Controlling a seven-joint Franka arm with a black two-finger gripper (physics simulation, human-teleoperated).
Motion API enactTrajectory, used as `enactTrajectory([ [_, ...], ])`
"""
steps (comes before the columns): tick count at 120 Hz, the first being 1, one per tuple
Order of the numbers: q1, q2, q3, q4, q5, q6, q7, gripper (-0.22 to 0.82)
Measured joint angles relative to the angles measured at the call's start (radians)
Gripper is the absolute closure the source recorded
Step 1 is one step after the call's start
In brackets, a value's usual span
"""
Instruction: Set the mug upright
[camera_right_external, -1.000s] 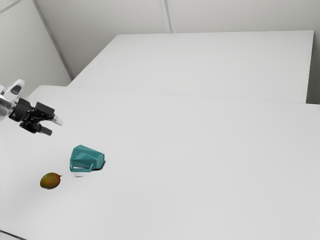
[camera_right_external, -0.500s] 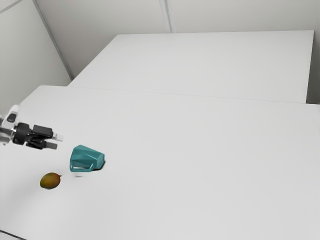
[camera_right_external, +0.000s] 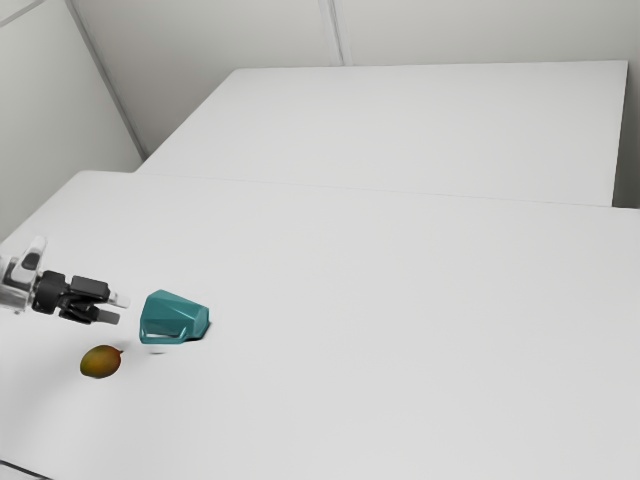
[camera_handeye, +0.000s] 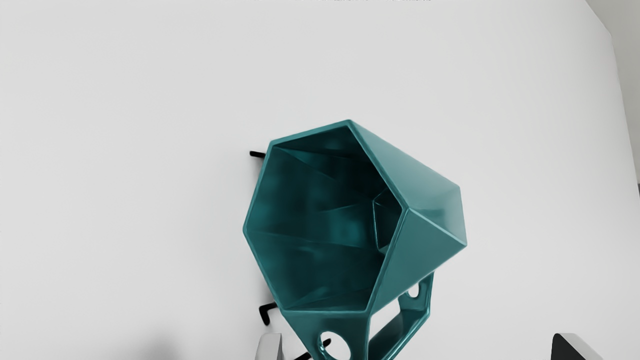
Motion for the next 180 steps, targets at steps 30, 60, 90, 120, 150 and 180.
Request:
enactTrajectory([
  [30, -0.047, 0.045, -0.002, 0.04, -0.008, -0.006, 0.019, 0.02],
  [60, -0.086, 0.049, -0.003, 0.043, -0.015, -0.003, 0.03, 0.02],
  [90, -0.082, 0.078, -0.003, 0.038, -0.064, -0.018, 0.069, 0.02],
  [120, -0.108, 0.091, -0.006, 0.035, -0.108, -0.025, 0.124, 0.02],
  [150, -0.121, 0.092, -0.009, 0.033, -0.119, -0.025, 0.158, 0.06],
  [180, -0.126, 0.099, -0.011, 0.03, -0.131, -0.024, 0.177, 0.28],
])
